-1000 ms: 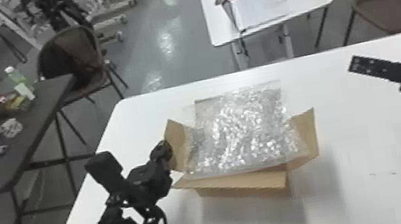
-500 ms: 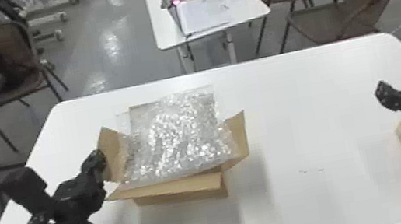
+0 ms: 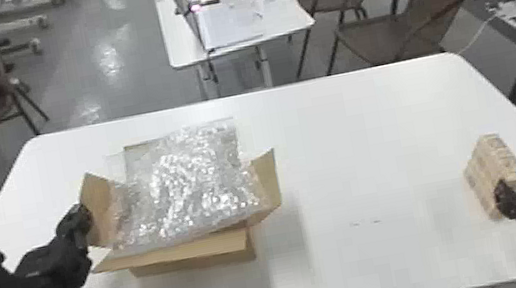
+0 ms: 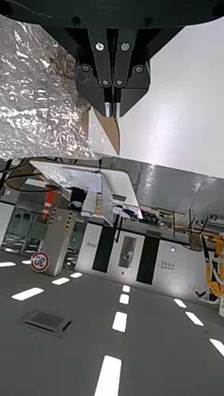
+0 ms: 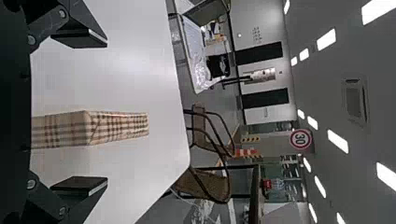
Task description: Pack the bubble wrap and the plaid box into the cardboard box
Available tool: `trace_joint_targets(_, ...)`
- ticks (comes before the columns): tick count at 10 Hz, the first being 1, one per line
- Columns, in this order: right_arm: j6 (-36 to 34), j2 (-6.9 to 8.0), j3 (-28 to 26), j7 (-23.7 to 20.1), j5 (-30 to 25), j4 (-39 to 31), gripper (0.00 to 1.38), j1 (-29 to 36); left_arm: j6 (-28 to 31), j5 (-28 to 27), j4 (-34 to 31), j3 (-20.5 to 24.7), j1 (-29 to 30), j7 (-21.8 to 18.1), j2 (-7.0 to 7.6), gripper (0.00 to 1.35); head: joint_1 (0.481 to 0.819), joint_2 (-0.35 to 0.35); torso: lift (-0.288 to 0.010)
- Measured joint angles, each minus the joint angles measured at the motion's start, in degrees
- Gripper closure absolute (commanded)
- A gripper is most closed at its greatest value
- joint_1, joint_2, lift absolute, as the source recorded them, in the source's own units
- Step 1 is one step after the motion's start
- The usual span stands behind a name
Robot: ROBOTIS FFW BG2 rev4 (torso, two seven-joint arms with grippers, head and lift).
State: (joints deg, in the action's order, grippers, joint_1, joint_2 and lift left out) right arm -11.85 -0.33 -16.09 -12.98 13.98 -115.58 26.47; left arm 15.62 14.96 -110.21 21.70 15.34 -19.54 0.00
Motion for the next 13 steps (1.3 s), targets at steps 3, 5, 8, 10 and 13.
trace_joint_targets(3,1.36,-1.30,-1.10,-2.01,2.24,8.01,0.24,-3.42,0.06,0.07,-0.01,0.07,0.20,0.00,0.00,1.20,0.695,0.021,-0.121)
trace_joint_targets(5,1.86,-2.33,-1.22,-4.13,2.22,11.97,0.24,-6.70,0.08,0.07,-0.01,0.03,0.15,0.02,0.00,1.20,0.695,0.019,-0.121)
trace_joint_targets(8,2.61,-3.63,-1.20,-6.87,1.53,17.31,0.71,-10.48,0.12,0.07,0.00,-0.13,0.00,0.00,0.00,1.20,0.695,0.015,-0.121)
trace_joint_targets(10,2.61,-4.04,-1.07,-9.59,3.09,20.95,1.28,-12.86,0.25,0.06,0.00,-0.21,0.02,0.02,0.00,1.20,0.695,0.023,-0.121)
trace_joint_targets(13,1.60,-3.38,-0.87,-9.56,1.91,19.46,1.28,-12.99,0.14,-0.02,0.00,-0.23,0.05,0.02,0.00,1.20,0.695,0.030,-0.121)
